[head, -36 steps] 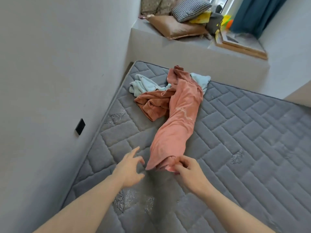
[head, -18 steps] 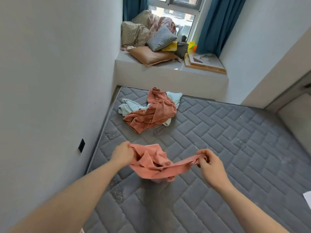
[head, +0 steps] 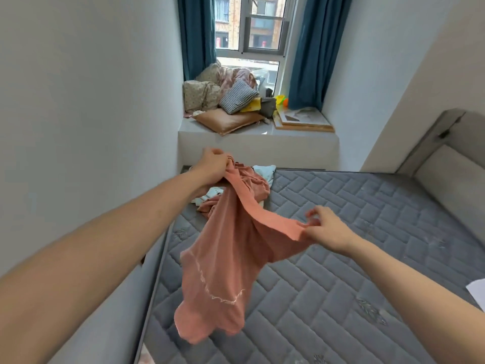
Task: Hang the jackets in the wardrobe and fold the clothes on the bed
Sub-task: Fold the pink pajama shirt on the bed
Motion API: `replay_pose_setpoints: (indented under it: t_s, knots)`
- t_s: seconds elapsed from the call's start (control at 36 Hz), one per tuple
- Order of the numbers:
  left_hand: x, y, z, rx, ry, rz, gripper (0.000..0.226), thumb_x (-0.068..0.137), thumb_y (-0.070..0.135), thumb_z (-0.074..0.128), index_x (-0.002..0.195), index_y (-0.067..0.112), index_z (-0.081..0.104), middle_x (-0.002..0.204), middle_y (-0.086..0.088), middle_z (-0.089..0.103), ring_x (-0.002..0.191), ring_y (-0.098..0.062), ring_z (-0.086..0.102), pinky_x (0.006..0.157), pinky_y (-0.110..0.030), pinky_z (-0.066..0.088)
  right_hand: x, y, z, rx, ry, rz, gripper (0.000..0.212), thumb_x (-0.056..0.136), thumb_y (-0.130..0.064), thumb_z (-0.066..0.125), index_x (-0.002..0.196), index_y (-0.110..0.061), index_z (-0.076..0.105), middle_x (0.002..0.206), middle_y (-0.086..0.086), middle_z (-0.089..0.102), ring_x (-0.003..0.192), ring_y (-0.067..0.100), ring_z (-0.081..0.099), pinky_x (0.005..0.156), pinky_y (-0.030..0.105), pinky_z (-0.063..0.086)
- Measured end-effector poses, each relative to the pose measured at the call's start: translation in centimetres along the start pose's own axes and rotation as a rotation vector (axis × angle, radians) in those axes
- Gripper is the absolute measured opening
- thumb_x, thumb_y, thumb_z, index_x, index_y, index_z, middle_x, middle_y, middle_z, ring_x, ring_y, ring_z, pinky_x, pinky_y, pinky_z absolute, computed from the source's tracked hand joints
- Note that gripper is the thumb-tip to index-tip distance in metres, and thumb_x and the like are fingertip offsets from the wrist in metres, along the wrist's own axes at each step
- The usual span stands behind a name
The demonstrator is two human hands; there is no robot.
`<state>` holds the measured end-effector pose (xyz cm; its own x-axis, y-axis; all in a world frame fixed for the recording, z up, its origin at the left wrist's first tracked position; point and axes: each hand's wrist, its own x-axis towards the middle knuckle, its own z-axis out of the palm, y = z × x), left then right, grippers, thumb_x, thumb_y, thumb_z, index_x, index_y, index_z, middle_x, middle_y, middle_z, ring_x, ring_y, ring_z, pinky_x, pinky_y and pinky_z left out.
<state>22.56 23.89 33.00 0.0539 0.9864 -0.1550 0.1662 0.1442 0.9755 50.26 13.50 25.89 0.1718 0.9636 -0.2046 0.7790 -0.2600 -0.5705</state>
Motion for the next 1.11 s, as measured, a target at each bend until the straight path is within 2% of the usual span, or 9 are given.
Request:
replay_pose_setpoints:
  t_s: [0.06, 0.11, 0.25, 0.44, 0.53, 0.75, 0.89, 1.0, 1.11]
  knots:
    - [-1.0, 1.5, 0.6, 0.016, -0.059, 0.066, 0.045, 0.094, -0.001, 0.039, 0.131, 0.023, 0.046, 0.087, -0.016, 0.060, 0.064, -0.023, 0.067, 0.064, -0.046, 0.063, -1.3, -2.0, 2.0, 0.117, -0.198, -0.119, 0.097, 0.065, -0.023, 0.079, 0.150, -0.026, 0.034, 0.130, 0.003, 0.056, 0.105, 0.018, 0.064, 0.086, 0.034, 0.056]
    - [-2.1, 3.1, 1.2, 0.047, -0.129, 0.120, 0.043, 0.098, 0.000, 0.032, 0.123, 0.027, 0.056, 0.085, -0.017, 0.059, 0.052, -0.017, 0.066, 0.053, -0.036, 0.060, -2.1, -3.6, 3.8, 0.099, -0.217, -0.232, 0.109, 0.059, -0.030, 0.080, 0.155, -0.033, 0.029, 0.132, -0.009, 0.052, 0.111, 0.014, 0.060, 0.091, 0.031, 0.052]
    - [-4.0, 5.4, 0.1, 0.173, -0.176, 0.199, 0.046, 0.097, -0.004, 0.027, 0.093, 0.007, 0.072, 0.078, -0.019, 0.057, 0.046, -0.014, 0.060, 0.050, -0.029, 0.058, -1.9, -4.0, 5.5, 0.030, -0.108, -0.282, 0.014, 0.096, -0.028, 0.066, 0.099, -0.016, 0.075, 0.088, -0.001, 0.071, 0.080, 0.010, 0.060, 0.084, 0.036, 0.052]
    - [-4.0, 4.2, -5.7, 0.883, -0.171, 0.323, 0.015, 0.091, 0.031, 0.063, 0.091, 0.025, 0.077, 0.082, 0.010, 0.071, 0.074, -0.007, 0.068, 0.063, -0.018, 0.052, -1.4, -3.5, 1.7, 0.389, 0.097, -0.126, 0.031, 0.104, -0.017, 0.041, 0.098, 0.000, 0.067, 0.090, 0.004, 0.065, 0.086, 0.018, 0.055, 0.075, 0.033, 0.040]
    - [-4.1, 2.4, -7.6, 1.206, -0.242, 0.279, 0.040, 0.069, 0.060, 0.084, 0.082, 0.022, 0.074, 0.074, 0.006, 0.070, 0.072, -0.011, 0.064, 0.060, -0.023, 0.045, -1.2, -2.9, 0.1, 0.372, 0.170, -0.140, 0.037, 0.107, -0.022, 0.036, 0.097, -0.003, 0.066, 0.094, 0.004, 0.068, 0.092, 0.021, 0.058, 0.083, 0.036, 0.042]
    - [-3.6, -0.8, -9.0, 1.130, -0.034, 0.412, 0.030, 0.085, 0.026, 0.066, 0.063, 0.007, 0.061, 0.083, -0.005, 0.055, 0.077, -0.024, 0.054, 0.071, -0.039, 0.048, -2.3, 0.2, -2.0, 0.079, 0.195, -0.264, 0.044, 0.092, -0.053, 0.063, 0.071, -0.017, 0.049, 0.064, -0.002, 0.055, 0.065, 0.018, 0.053, 0.061, 0.029, 0.040]
    - [-3.6, -1.3, -8.1, 0.972, -0.011, 0.344, 0.031, 0.088, 0.028, 0.055, 0.079, 0.001, 0.067, 0.091, -0.014, 0.067, 0.088, -0.031, 0.061, 0.077, -0.041, 0.048, -3.4, 3.2, -3.2, 0.125, -0.113, -0.102, 0.047, 0.067, -0.038, 0.095, 0.090, -0.014, 0.063, 0.081, 0.013, 0.069, 0.061, 0.030, 0.075, 0.048, 0.039, 0.059]
    - [-3.8, -2.0, -7.5, 0.886, -0.125, 0.236, 0.019, 0.088, 0.021, 0.059, 0.075, 0.014, 0.071, 0.074, -0.004, 0.068, 0.077, -0.026, 0.061, 0.062, -0.029, 0.046, -3.7, 5.1, -3.2, -0.096, -0.116, -0.014, 0.062, 0.078, -0.022, 0.080, 0.133, -0.025, 0.053, 0.115, 0.004, 0.066, 0.088, 0.026, 0.076, 0.073, 0.042, 0.064]
    - [-4.5, -4.0, -7.2, 0.999, -0.284, 0.136, 0.043, 0.072, 0.058, 0.071, 0.076, 0.015, 0.069, 0.071, 0.001, 0.068, 0.070, -0.015, 0.066, 0.062, -0.031, 0.052, -4.8, 6.4, -2.5, -0.476, -0.214, 0.198, 0.087, 0.077, -0.044, 0.071, 0.152, -0.014, 0.037, 0.135, 0.012, 0.062, 0.105, 0.023, 0.068, 0.069, 0.027, 0.058]
